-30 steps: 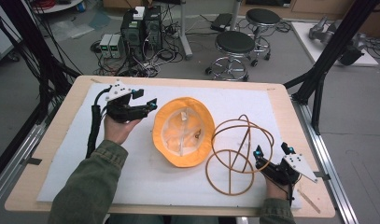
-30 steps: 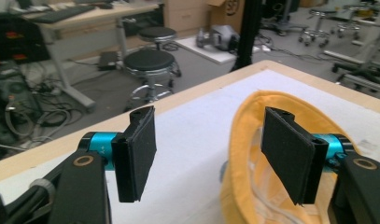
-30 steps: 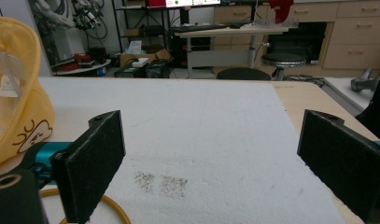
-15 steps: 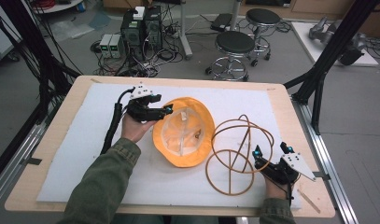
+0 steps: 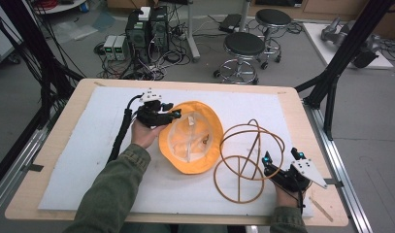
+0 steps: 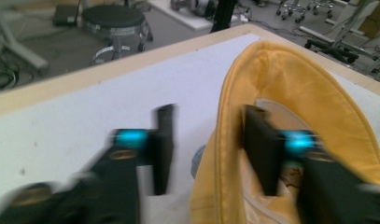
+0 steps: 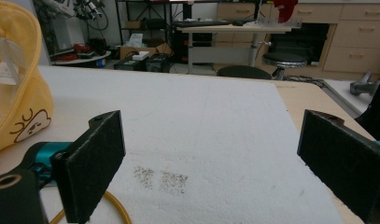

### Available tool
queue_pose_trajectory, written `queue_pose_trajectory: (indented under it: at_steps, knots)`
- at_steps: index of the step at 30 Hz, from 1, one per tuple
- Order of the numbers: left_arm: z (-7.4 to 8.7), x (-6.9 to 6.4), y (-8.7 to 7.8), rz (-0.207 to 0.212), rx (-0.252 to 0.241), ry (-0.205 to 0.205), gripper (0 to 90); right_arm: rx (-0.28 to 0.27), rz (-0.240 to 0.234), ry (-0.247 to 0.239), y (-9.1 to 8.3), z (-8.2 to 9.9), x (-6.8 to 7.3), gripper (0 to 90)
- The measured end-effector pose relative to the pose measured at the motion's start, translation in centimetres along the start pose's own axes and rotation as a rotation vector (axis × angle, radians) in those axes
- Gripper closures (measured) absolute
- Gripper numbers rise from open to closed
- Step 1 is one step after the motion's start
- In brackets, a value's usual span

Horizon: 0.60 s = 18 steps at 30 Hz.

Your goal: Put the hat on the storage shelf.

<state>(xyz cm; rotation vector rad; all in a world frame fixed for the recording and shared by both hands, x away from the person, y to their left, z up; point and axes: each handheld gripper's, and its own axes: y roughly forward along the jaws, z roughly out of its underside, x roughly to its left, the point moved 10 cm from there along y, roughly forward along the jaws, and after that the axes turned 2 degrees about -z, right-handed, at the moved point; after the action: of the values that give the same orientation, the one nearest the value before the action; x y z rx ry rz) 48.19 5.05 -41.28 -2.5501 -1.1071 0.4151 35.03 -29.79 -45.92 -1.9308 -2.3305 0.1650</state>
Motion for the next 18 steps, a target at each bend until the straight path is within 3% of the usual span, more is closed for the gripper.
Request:
queue_pose_trajectory:
  at_steps: [1,4,13,18]
  knots:
    - [0.2,0.1,0.0,-0.005,0.015,-0.016,86.1,-0.001,-0.001,0.001,0.0,0.0,0.0,6.4]
    - [0.1,0.0,-0.1,-0.03,0.016,0.003,86.6,-0.002,-0.002,0.004,0.0,0.0,0.0,6.4]
    - [-0.3,-0.9,-0.4,0.041,-0.021,0.032,86.6,-0.009,0.0,0.01,-0.1,-0.1,-0.1,6.5]
    - [-0.4,-0.9,-0.5,0.03,-0.028,0.044,86.6,-0.009,0.003,0.013,-0.2,-0.1,-0.3,6.4]
